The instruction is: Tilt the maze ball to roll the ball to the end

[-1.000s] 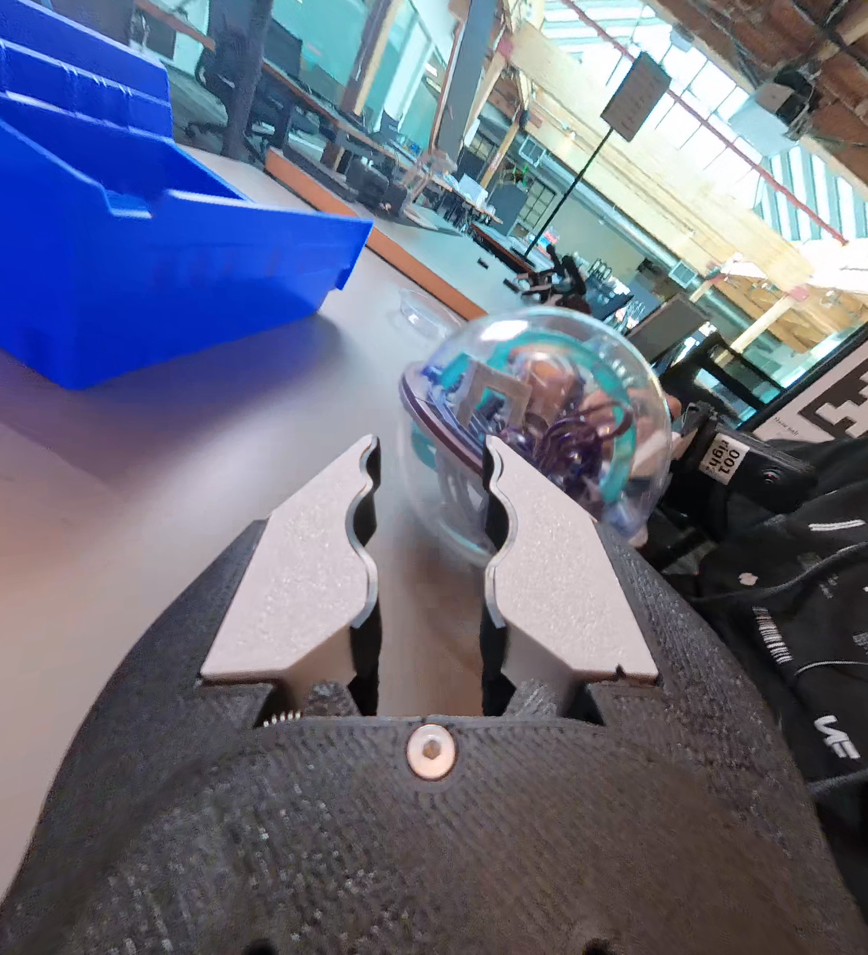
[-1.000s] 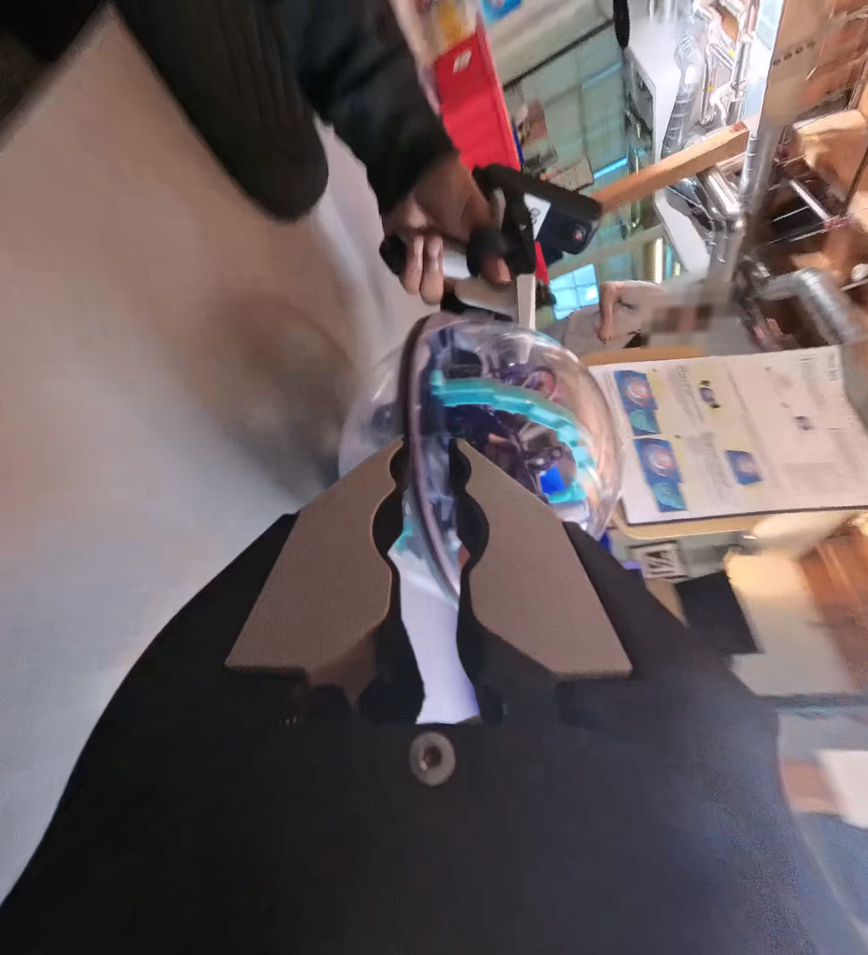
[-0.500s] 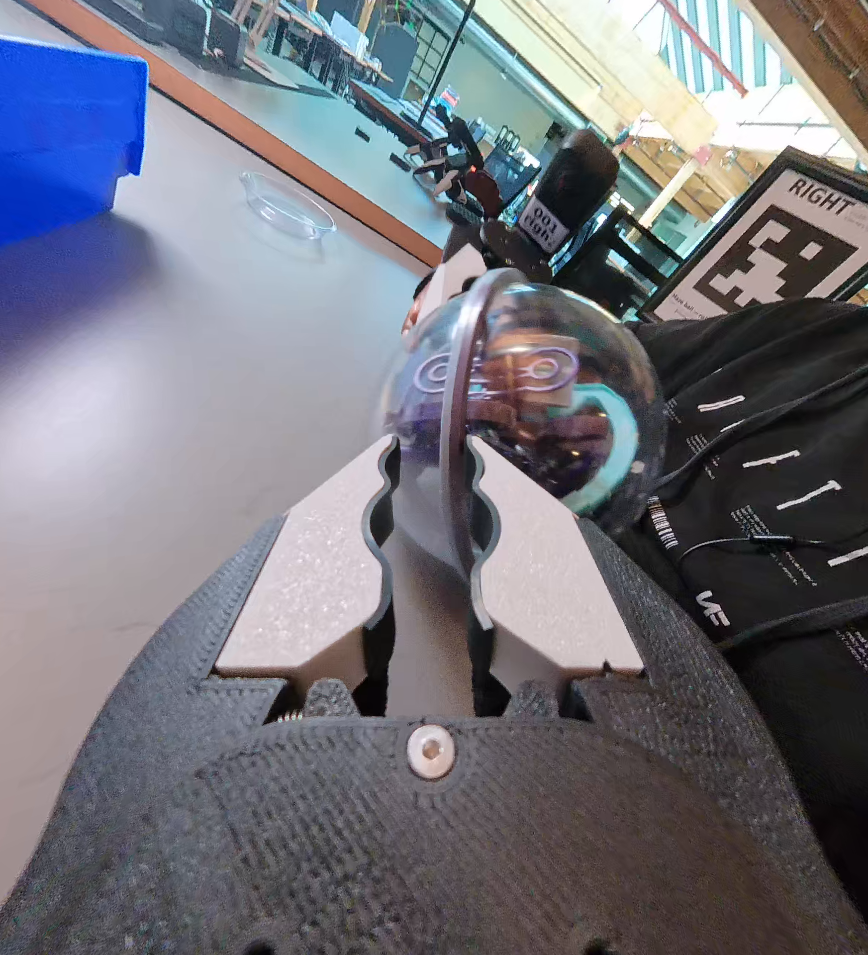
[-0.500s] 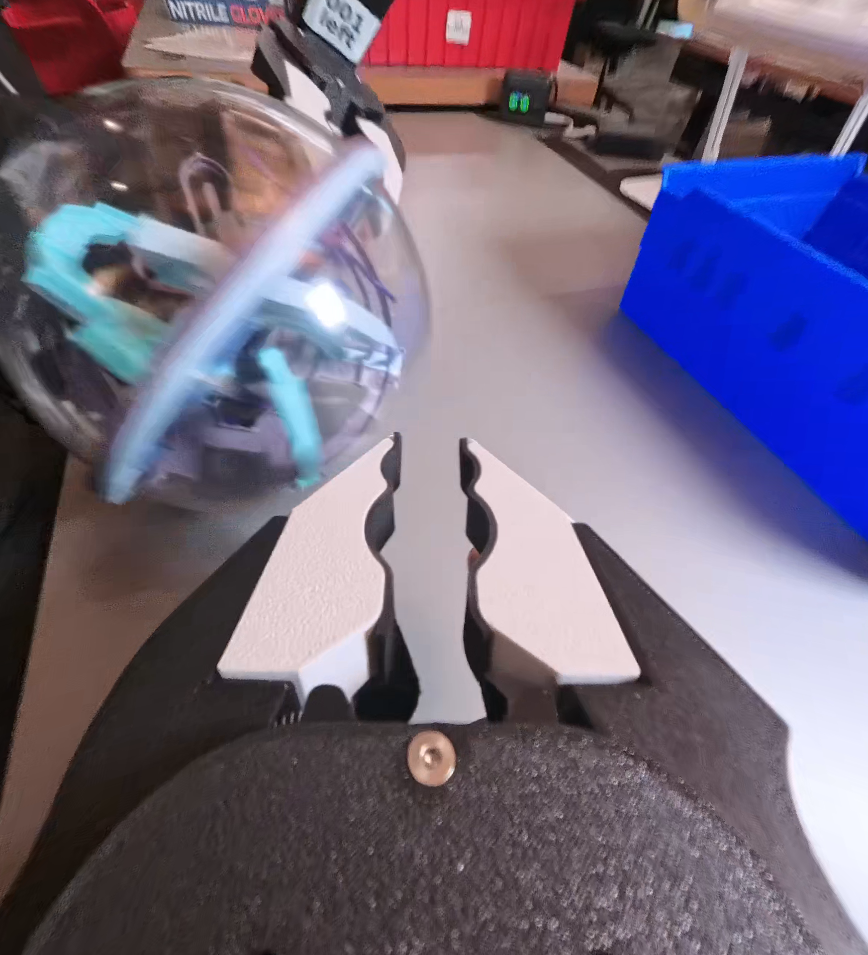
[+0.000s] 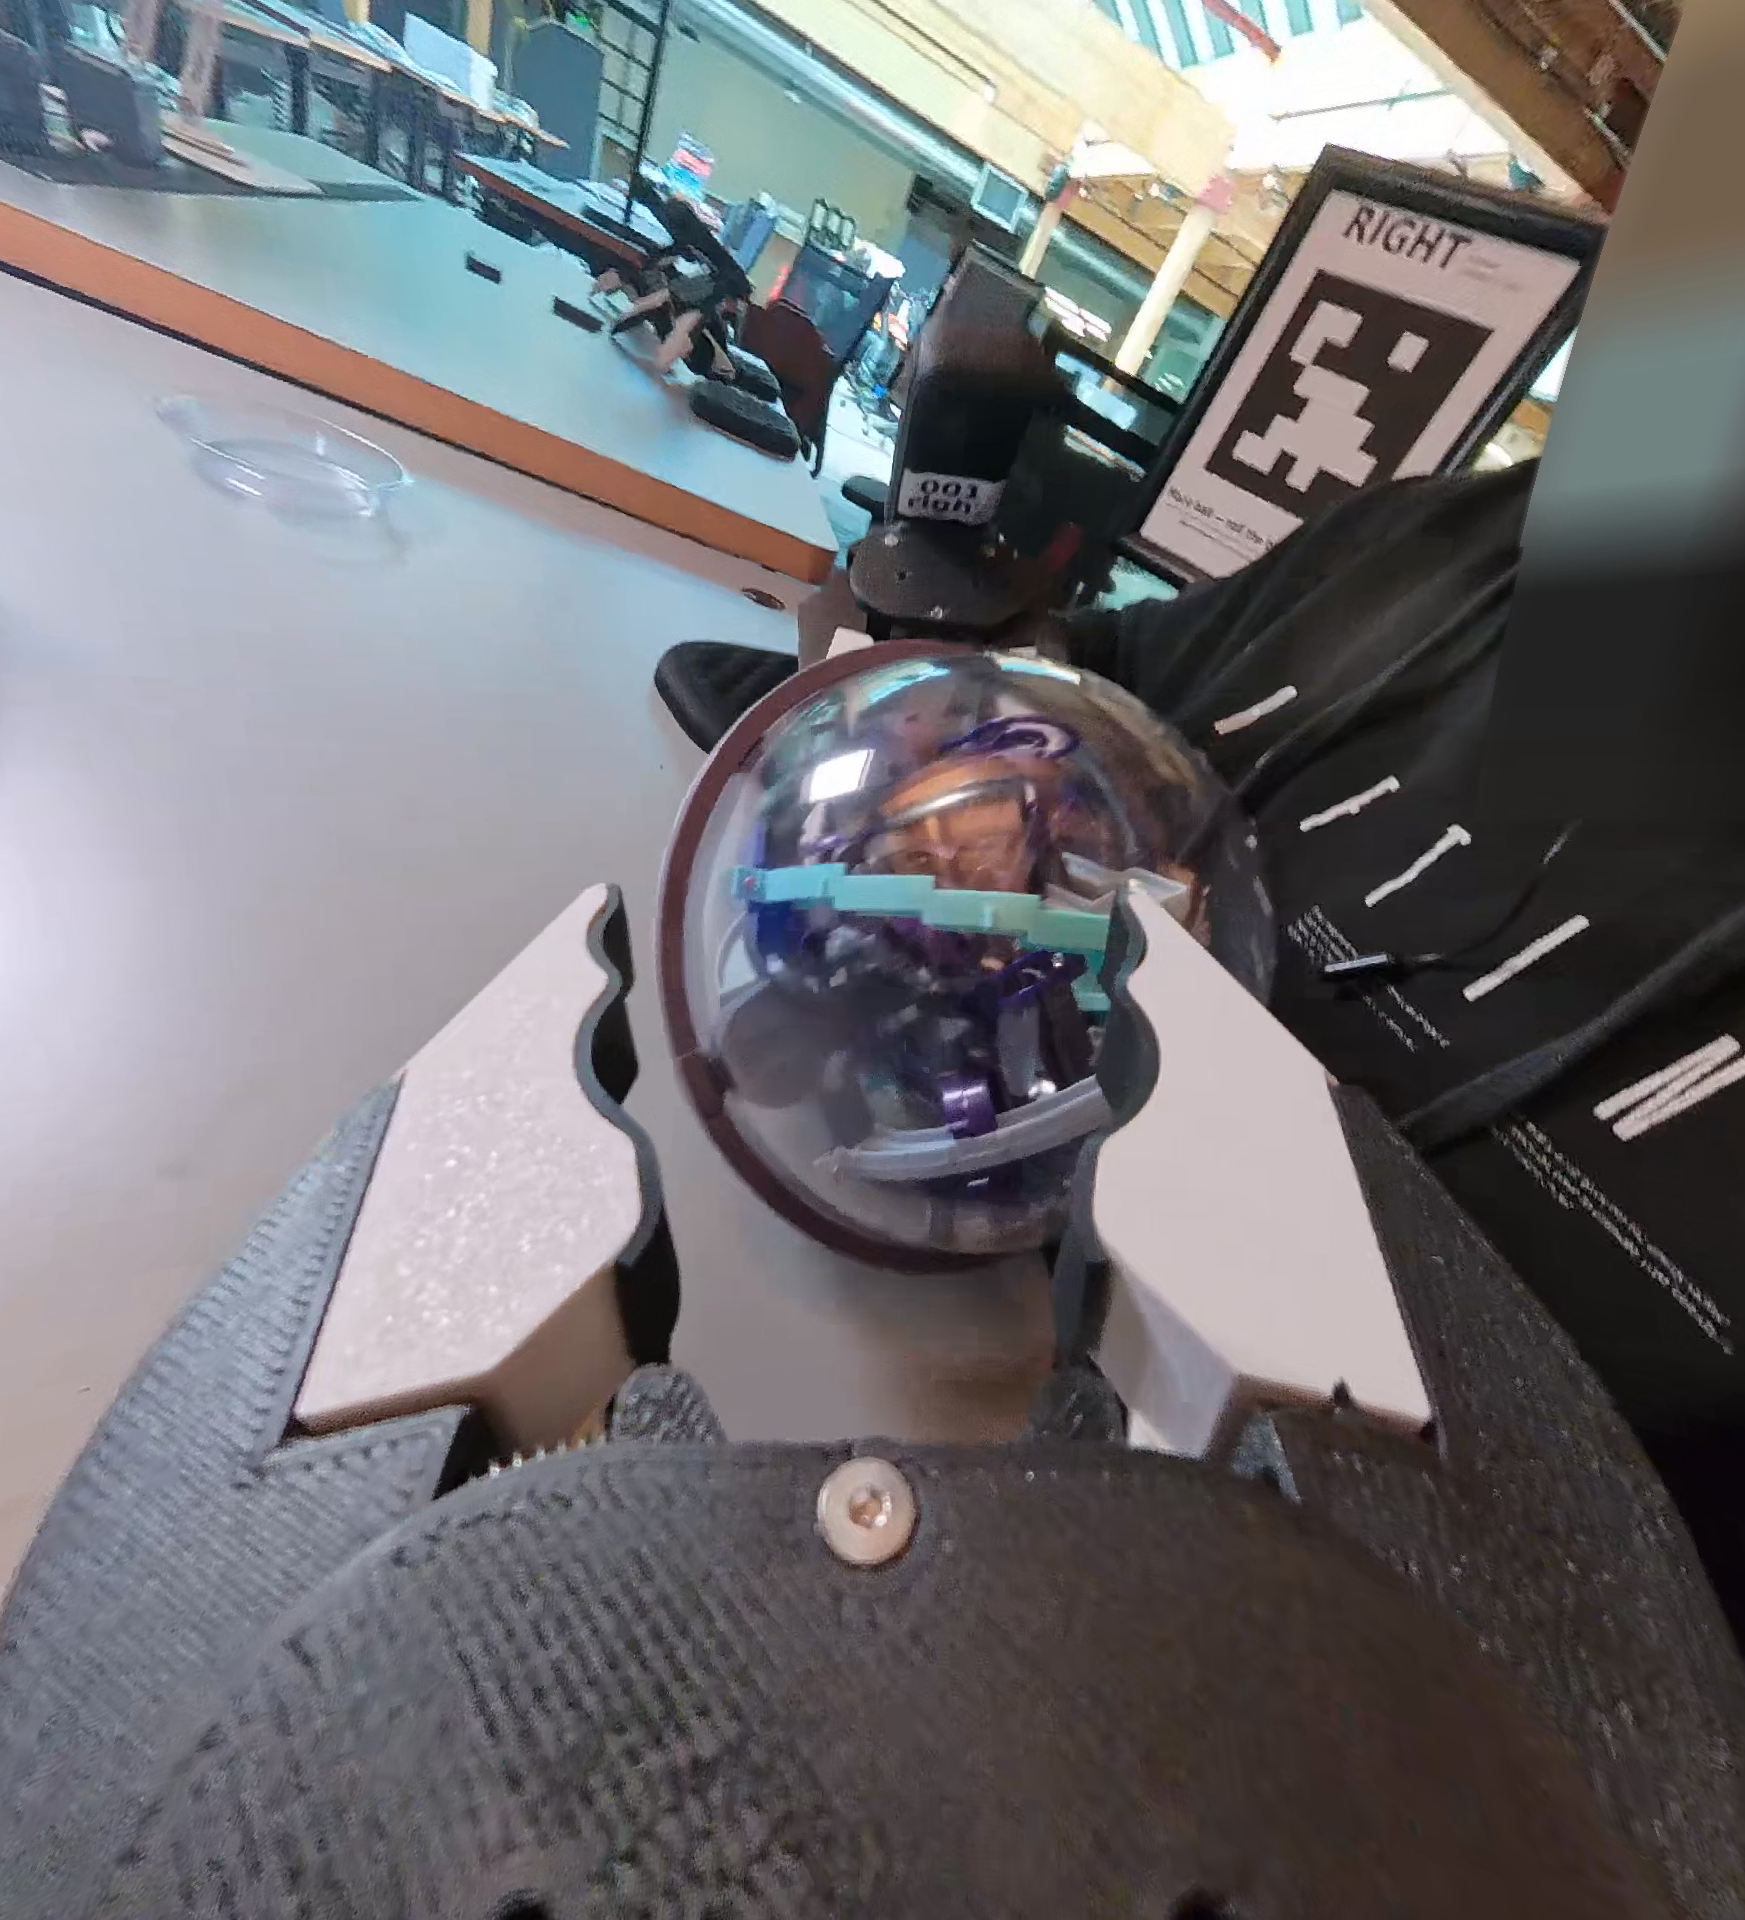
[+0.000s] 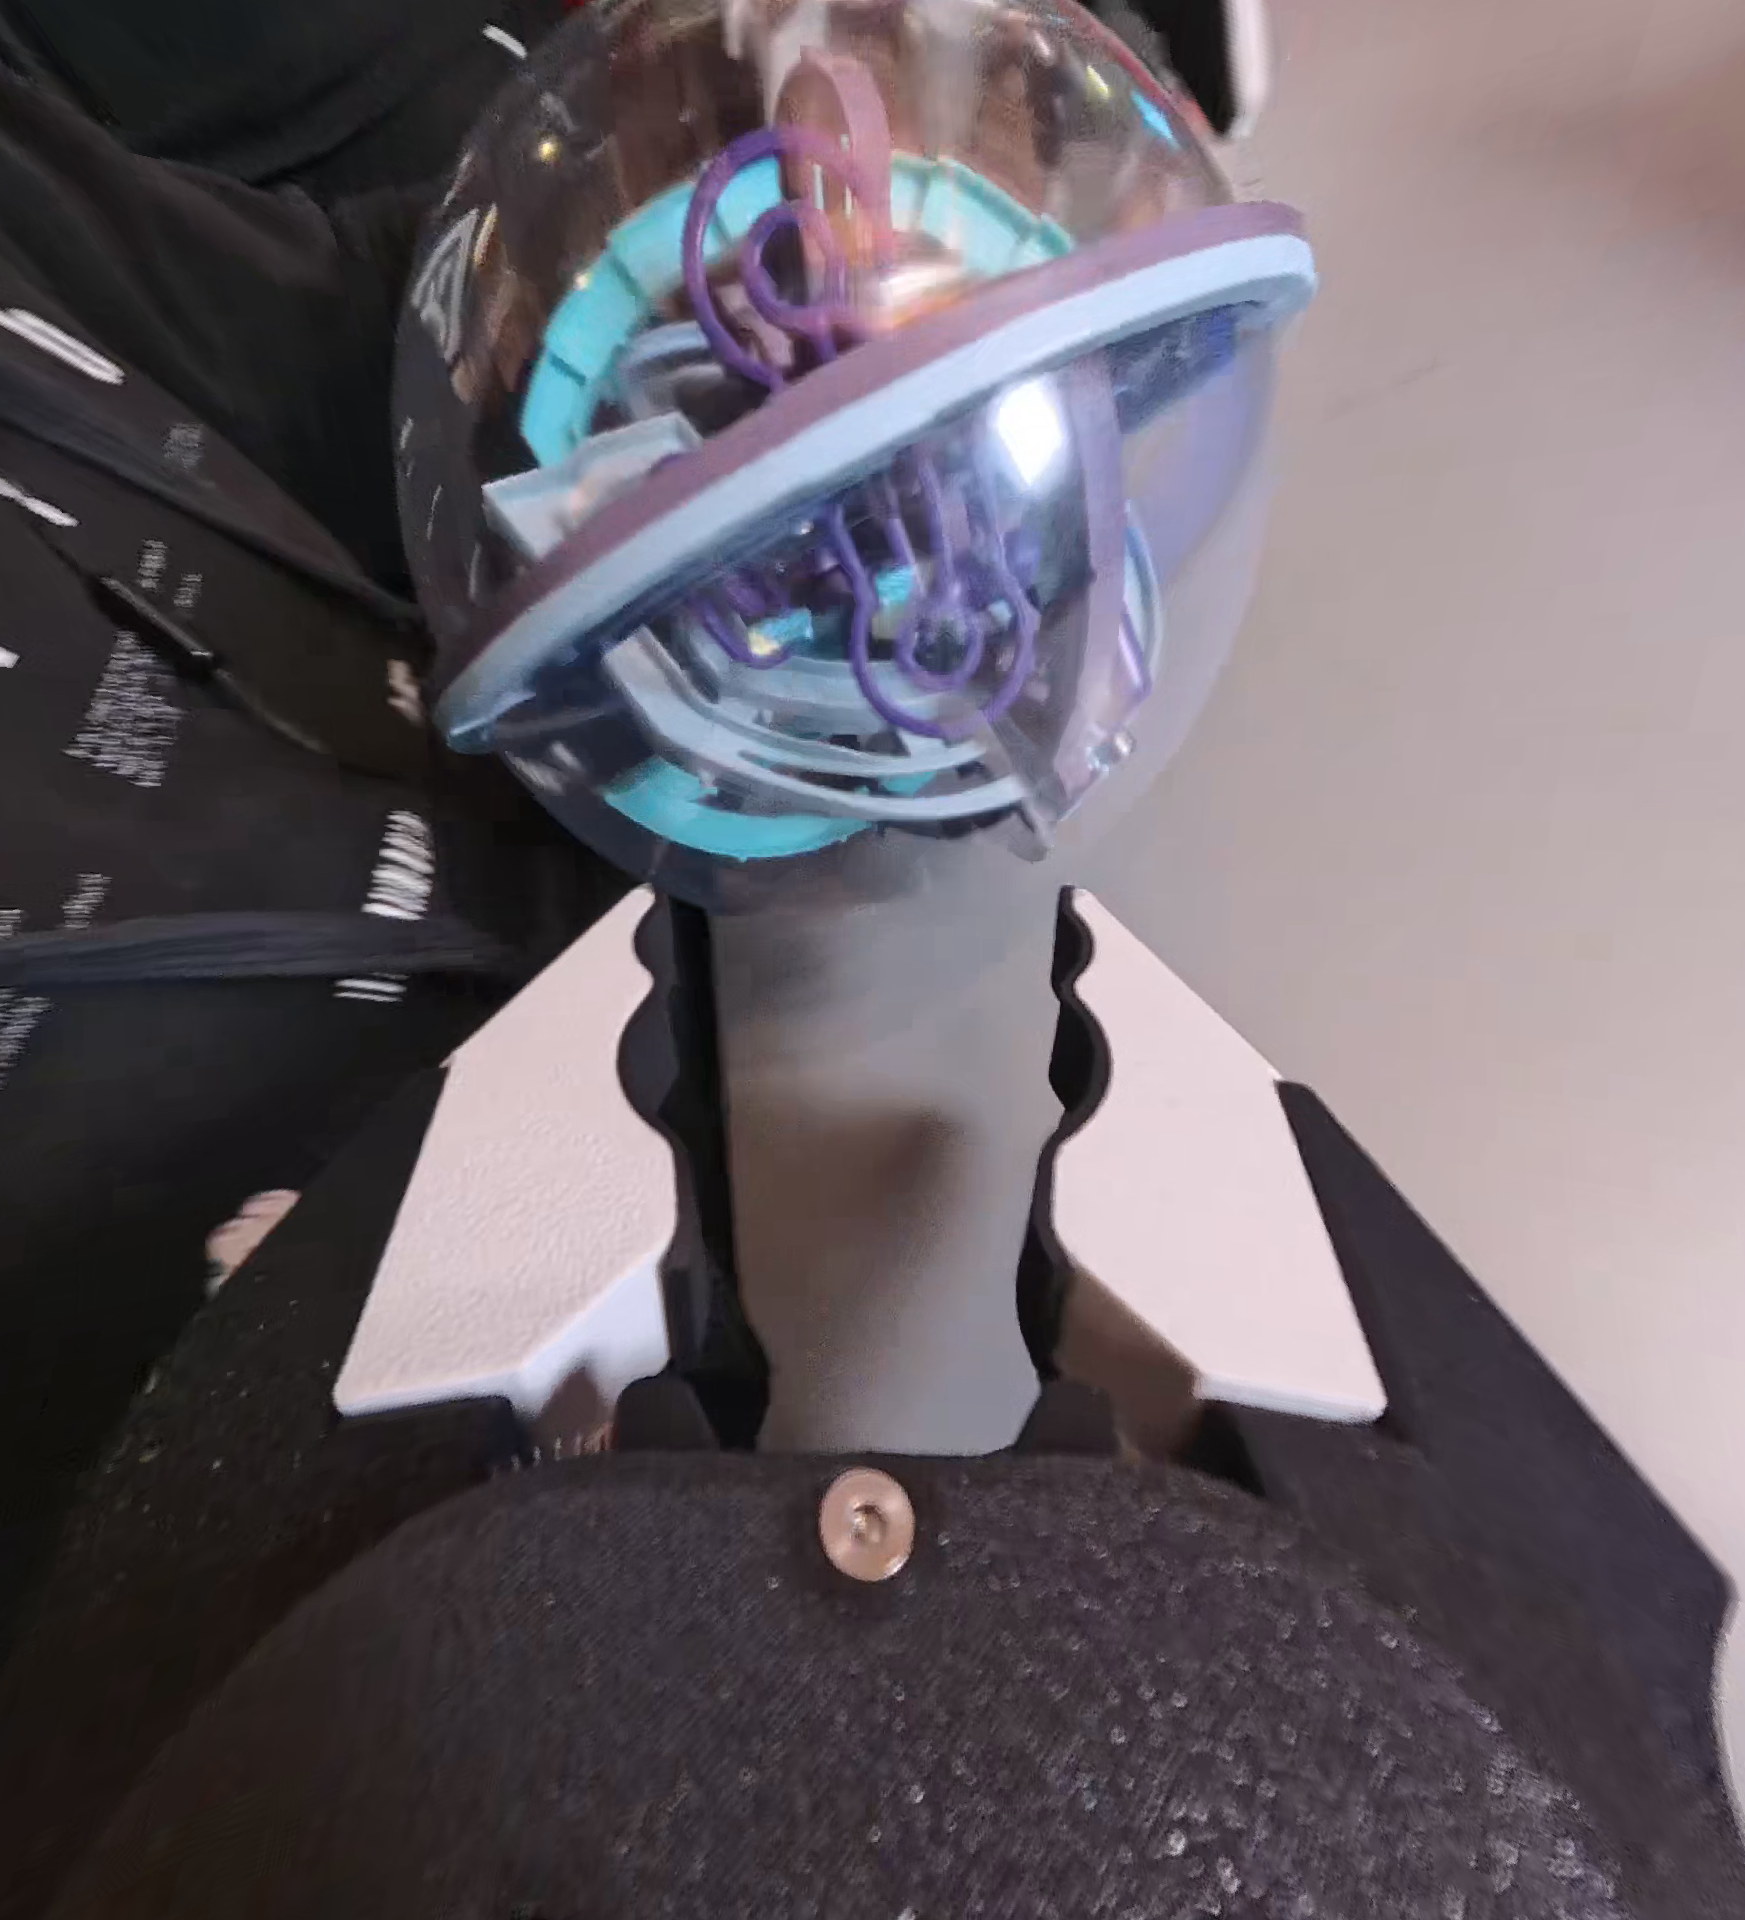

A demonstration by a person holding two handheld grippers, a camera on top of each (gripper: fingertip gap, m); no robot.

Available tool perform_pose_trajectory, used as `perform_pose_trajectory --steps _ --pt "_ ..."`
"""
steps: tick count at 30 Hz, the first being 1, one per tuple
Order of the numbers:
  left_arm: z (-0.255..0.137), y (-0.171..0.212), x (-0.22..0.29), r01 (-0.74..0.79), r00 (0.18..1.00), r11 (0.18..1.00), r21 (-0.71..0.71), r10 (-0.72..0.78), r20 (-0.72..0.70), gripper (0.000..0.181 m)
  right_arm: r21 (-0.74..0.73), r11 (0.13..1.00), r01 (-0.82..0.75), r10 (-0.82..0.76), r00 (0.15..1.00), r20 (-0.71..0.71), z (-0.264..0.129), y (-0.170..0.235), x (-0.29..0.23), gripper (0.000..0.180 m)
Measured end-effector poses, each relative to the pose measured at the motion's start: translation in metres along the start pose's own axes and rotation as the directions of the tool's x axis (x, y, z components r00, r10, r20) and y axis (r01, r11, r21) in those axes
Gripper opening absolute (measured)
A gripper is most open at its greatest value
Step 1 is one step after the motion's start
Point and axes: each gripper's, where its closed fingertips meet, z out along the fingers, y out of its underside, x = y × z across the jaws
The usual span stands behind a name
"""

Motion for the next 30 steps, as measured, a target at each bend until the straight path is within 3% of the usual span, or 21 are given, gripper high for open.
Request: perform_pose_trajectory --steps 2,5,7,9,14,18,22,30 --pt "-0.004 -0.006 0.001 -0.01 1.0 1.0 0.024 0.01 0.019 0.086 0.007 0.999 0.034 -0.033 0.998 -0.058 -0.004 -0.006 0.024 0.063" --pt "-0.008 -0.002 0.004 -0.04 0.997 0.999 -0.005 0.04 0.063 0.095 0.129 0.989 -0.071 0.097 0.973 -0.21 -0.025 -0.032 0.083 0.044" --pt "-0.014 0.007 0.001 -0.087 0.988 0.994 -0.067 0.094 0.119 0.099 0.18 0.977 -0.111 0.144 0.973 -0.183 -0.037 -0.04 0.092 0.041" --pt "-0.022 0.003 -0.008 -0.078 0.982 0.996 -0.032 0.082 0.171 0.093 0.141 0.978 -0.151 0.166 0.981 -0.097 -0.034 -0.03 0.08 0.053" --pt "-0.035 -0.004 -0.042 0.16 0.975 0.982 0.098 -0.173 0.142 0.092 0.068 0.961 -0.27 0.259 0.956 0.136 -0.025 -0.014 0.042 0.059" --pt "-0.02 0.005 -0.051 0.314 0.944 0.945 0.092 -0.321 0.072 0.068 0.06 0.952 -0.301 0.29 0.946 0.142 -0.01 -0.017 0.035 0.028" --pt "-0.026 0.006 -0.059 0.348 0.928 0.928 0.132 -0.361 0.096 0.061 0.083 0.937 -0.34 0.327 0.934 0.145 -0.013 -0.025 0.05 0.011" --pt "-0.03 0.019 -0.044 0.243 0.963 0.967 0.076 -0.25 0.099 0.037 0.062 0.986 -0.154 0.154 0.988 -0.004 -0.026 -0.022 0.07 0.017"
